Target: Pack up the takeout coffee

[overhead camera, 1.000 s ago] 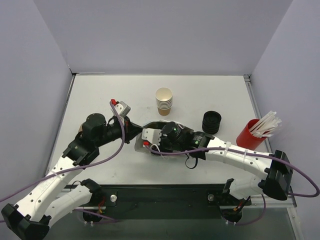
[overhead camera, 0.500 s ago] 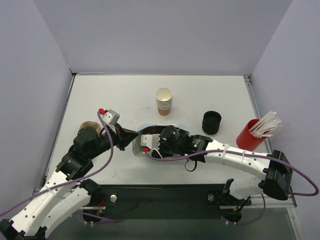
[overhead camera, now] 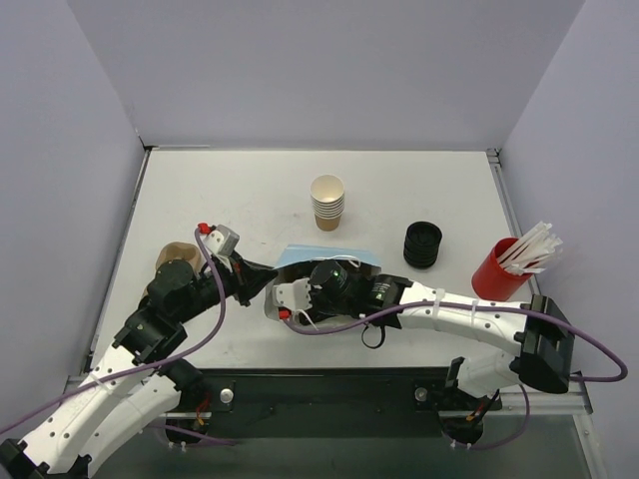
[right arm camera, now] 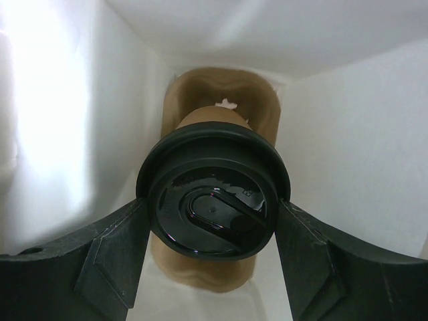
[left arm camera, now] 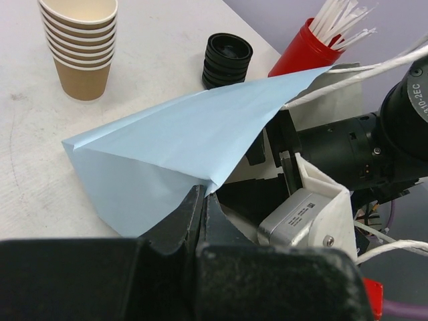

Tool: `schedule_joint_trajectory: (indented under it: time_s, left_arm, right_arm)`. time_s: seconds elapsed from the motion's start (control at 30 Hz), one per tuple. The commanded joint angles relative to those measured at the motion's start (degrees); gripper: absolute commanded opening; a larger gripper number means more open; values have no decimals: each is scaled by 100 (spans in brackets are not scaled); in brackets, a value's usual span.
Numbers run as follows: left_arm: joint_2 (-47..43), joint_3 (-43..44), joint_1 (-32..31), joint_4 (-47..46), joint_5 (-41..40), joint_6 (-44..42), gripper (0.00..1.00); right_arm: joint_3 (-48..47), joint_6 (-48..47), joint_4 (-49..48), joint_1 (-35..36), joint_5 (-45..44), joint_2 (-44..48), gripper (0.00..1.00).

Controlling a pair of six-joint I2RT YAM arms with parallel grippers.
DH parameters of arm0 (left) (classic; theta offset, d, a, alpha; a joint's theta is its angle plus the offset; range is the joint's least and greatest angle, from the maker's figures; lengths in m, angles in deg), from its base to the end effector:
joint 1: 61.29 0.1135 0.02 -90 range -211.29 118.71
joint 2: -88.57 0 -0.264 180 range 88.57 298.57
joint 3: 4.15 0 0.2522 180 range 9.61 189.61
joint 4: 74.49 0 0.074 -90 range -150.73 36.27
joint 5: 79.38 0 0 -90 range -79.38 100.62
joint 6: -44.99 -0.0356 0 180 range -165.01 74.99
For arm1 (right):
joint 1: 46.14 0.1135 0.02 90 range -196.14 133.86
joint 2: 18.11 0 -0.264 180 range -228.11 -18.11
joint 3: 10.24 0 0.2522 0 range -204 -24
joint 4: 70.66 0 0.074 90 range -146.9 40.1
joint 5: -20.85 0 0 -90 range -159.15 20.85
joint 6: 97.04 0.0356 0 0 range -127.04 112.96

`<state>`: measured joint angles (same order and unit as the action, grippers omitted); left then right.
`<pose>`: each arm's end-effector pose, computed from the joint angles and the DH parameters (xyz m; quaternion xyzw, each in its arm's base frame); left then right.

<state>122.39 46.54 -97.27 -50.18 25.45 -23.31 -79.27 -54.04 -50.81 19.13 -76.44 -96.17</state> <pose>0.1156 -0.0952 0.3196 0.1771 0.7288 -0.4005 0.5263 0.1339 0.2798 0.2794 -0.6956 0.5057 0.0265 0.5097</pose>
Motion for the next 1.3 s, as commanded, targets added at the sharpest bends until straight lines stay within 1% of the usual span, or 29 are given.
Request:
schedule_joint_trajectory:
  time_s: [0.0,0.2,0.3,0.47,0.6,0.77,1.1,1.27]
  left_arm:
    - [45,87,-31,-53,99,-139,0]
    - [45,104,-40,0,38,-148,0]
    - [72,139,-31,35,2,-148,0]
    - [89,183,-31,97,-15,-60,0]
    - [98,227,-31,184,-24,-104,0]
    - [98,236,-31,264,-77,-201,0]
    - [212,350,-40,211,-68,-253,0]
    - [177,411,-66,158,-121,-315,0]
  right_arm:
    - [-388,-239,-169,20,-308,-156,37]
    - [-564,-248,-134,20,-10,-130,37]
    - [-626,-265,50,29,87,-191,37]
    - [-485,-432,-248,29,-97,-315,37]
    - [-521,-266,-336,-24,-194,-368,37]
    - [-476,-222,-310,-32,-413,-105,36]
    - [-169,-274,287,-67,-818,695,36]
    - [68,-257,525,-225,-783,924,36]
